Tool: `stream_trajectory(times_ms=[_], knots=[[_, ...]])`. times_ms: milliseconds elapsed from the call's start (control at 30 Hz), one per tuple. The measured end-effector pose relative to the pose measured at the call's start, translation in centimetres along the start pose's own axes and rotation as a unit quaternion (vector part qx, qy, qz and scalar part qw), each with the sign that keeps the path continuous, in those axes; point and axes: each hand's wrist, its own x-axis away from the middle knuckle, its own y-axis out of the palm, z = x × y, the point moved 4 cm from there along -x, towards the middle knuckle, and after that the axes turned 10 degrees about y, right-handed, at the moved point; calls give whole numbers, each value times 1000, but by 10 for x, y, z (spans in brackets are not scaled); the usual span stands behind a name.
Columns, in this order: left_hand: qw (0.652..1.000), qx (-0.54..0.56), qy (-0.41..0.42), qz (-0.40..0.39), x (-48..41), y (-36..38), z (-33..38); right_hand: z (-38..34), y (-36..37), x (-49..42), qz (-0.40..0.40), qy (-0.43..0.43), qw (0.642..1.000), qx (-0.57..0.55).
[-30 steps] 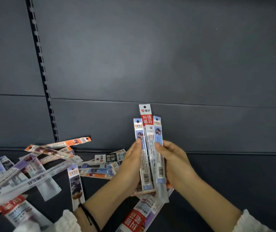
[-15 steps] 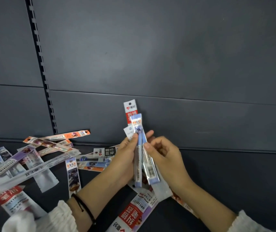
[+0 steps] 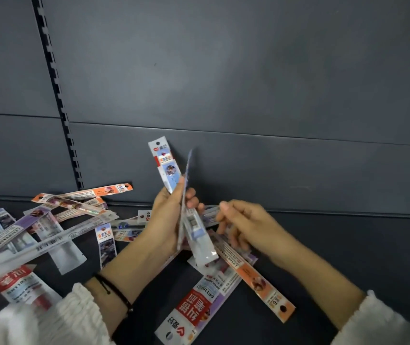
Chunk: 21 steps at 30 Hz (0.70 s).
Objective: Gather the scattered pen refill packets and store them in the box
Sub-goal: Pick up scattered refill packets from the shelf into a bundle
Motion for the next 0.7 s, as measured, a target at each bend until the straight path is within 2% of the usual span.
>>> stream_trajectory(times_ms=[100,167,233,267,400,500,600,700], knots=[[999,2,-12,40,-6,-17,6,8,-24,5,-51,1,982,180],[998,-23,-25,55,-8,-21,5,16,-28,8,-81,18,948,306],[997,-44,-41,48,-8,-19,2,21,-26,7,-77,31,917,389],[997,-50,-49,39,-7,-17,1,21,-24,7,-72,29,915,396],[995,-72,-70,-6,-1,-11,-2,17,-22,4,-49,10,955,293],[993,-76,-85,-13,1,-15,-4,18,-34,-2,42,3,968,247],[990,-71,-121,9,2,-20,-8,18,-48,-5,160,-32,964,211],[981,-28,-192,-8,5,-15,-15,19,-51,-6,198,-74,960,181]])
